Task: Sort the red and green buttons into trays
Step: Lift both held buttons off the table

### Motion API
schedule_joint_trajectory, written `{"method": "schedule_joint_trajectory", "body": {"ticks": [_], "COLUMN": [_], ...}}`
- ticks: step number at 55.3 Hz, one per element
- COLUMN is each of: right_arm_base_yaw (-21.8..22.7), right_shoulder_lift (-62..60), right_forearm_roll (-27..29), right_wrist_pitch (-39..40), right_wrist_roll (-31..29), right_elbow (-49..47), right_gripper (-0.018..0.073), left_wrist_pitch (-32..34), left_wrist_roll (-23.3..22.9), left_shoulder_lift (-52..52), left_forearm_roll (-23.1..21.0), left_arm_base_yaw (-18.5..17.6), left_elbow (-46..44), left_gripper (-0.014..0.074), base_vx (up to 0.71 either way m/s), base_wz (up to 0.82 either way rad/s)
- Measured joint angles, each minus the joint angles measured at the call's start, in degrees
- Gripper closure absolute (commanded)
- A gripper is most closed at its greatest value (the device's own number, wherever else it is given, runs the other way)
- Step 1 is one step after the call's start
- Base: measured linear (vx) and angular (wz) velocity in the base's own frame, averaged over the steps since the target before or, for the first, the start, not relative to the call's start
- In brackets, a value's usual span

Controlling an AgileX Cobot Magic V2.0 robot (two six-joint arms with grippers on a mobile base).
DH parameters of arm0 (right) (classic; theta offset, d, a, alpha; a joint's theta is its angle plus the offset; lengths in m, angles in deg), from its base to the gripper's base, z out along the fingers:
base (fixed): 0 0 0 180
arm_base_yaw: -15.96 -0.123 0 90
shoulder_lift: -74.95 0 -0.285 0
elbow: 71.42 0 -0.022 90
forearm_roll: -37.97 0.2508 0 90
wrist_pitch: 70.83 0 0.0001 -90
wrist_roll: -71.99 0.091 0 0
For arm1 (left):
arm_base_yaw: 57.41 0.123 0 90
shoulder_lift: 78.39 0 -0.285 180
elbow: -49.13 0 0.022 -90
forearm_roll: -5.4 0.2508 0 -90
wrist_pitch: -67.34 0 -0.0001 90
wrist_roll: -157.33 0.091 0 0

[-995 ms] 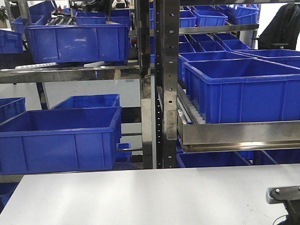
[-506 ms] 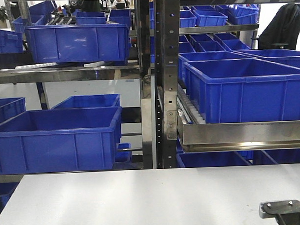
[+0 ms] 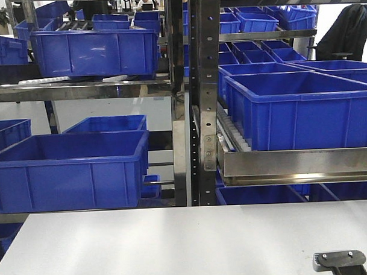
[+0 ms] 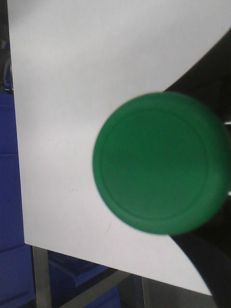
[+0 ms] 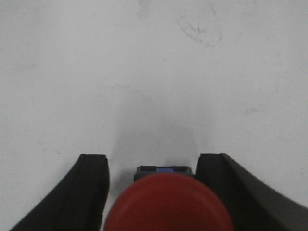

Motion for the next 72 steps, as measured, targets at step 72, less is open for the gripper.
{"method": "schedule_joint_trajectory", "body": {"ticks": [72], "right_arm_base_yaw": [-10.70], "right_shoulder_lift": [-43.58], "right_forearm_roll": [2.45], "right_wrist_pitch": [-4.50], "right_wrist_roll": [2.88], "right_elbow": [0.22], "right_gripper": [0.0569], "left_wrist_pitch": [-25.98], "left_wrist_roll": [-5.73], "left_shoulder_lift": [39.29], "left_forearm_roll": [8.55], "left_arm_base_yaw": [0.00], "left_elbow": [-10.22], "left_gripper": [0.0599], "base_vx": [0.00], "base_wz": [0.00]}}
